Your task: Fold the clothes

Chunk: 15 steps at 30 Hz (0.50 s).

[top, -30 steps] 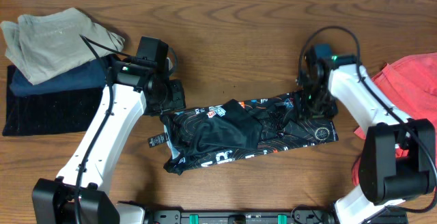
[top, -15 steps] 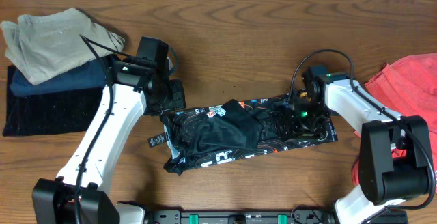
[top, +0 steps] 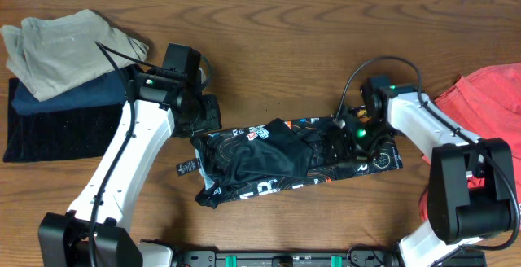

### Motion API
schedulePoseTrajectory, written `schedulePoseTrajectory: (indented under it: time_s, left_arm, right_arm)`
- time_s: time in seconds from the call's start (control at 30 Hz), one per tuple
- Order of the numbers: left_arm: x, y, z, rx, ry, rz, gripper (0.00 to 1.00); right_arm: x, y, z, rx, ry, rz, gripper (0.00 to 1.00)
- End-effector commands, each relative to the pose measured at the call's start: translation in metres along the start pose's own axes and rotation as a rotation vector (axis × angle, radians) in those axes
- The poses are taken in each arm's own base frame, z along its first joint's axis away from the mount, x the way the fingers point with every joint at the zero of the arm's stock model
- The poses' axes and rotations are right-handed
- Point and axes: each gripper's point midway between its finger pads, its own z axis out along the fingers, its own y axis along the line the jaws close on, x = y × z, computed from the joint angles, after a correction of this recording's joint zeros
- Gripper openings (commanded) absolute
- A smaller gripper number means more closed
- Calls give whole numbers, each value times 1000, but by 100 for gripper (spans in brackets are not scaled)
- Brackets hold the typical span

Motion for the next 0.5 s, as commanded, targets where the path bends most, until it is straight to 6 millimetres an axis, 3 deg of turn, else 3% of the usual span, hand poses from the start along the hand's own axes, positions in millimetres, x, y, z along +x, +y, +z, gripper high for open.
schedulePoseTrajectory:
  time_s: [0.0,0.13,0.27,0.47]
  left_arm:
    - [1,4,1,-15,0,-11,49]
    - [1,4,1,-15,0,-11,49]
    - [1,4,1,-15,0,-11,49]
    - [1,4,1,-15,0,-11,49]
  right_arm:
    - [-33,4,-27,79,-126,-36,47]
    - [-53,-8,-30,220,-197,-44,47]
    - [-55,-16,-19,319,-210,5,41]
    - [-60,-14,-5,325,-247,3,37]
